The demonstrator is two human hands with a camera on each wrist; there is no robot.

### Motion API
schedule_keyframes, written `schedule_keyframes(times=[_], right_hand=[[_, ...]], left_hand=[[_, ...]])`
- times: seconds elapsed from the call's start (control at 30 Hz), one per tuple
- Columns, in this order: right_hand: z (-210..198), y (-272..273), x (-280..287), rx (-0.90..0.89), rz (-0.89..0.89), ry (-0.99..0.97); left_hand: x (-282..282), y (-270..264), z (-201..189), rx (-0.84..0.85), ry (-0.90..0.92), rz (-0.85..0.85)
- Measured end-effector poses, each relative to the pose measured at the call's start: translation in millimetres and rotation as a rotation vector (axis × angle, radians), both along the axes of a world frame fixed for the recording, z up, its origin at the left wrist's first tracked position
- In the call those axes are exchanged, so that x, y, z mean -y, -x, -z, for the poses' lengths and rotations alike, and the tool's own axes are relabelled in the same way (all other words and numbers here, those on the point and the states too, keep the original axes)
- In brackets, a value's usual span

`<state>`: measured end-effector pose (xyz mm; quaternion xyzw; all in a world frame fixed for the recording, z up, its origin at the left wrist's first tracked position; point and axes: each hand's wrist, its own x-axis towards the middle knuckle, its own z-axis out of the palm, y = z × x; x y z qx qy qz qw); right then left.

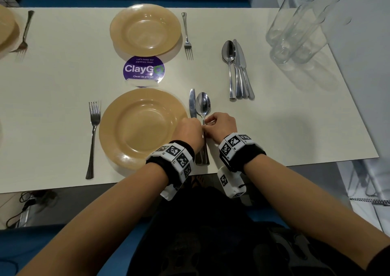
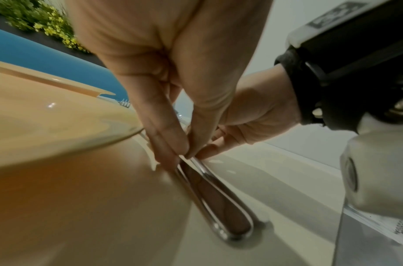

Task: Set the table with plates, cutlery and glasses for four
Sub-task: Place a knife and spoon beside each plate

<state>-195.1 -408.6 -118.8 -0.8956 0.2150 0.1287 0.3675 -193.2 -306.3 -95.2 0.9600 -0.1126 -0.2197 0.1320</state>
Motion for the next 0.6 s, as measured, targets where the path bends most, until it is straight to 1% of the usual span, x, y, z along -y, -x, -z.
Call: schedule_keyframes(times=[0.1,0.2,0.27,0.3,0.37,0.43,0.53,0.6], right_hand=[[3.2,-4.8,4.2,0.001,0.014,-0.026],[2.0,-12.6,11.6,0.028,0.071,-0.08],[-2.6,-21.7,21.0,0.049,0.102,-0.096],[-6.0,-27.8,27.5,0.057,0.118,-0.096],[-12.3,-42.6,44.1,0.079,0.156,-0.075],[-19.3,-60.3,64.0,0.1,0.209,-0.017],[-28.2,-86.6,95.8,0.098,0.288,0.072],[-31.2,-101.9,111.7,0.07,0.302,0.126]], left_hand=[[-0.2,-8.8,0.2,0.012,0.0,-0.012],[0.7,-24.0,-0.9,0.023,0.024,-0.041],[3.9,-36.9,-4.4,0.048,0.064,-0.028],[6.6,-44.6,-7.6,0.061,0.121,-0.024],[16.5,-61.5,-16.5,0.044,0.255,-0.052],[32.8,-82.1,-24.0,0.015,0.327,-0.095],[66.9,-112.2,-29.5,-0.032,0.351,-0.103],[90.2,-130.3,-27.0,-0.055,0.293,-0.084]])
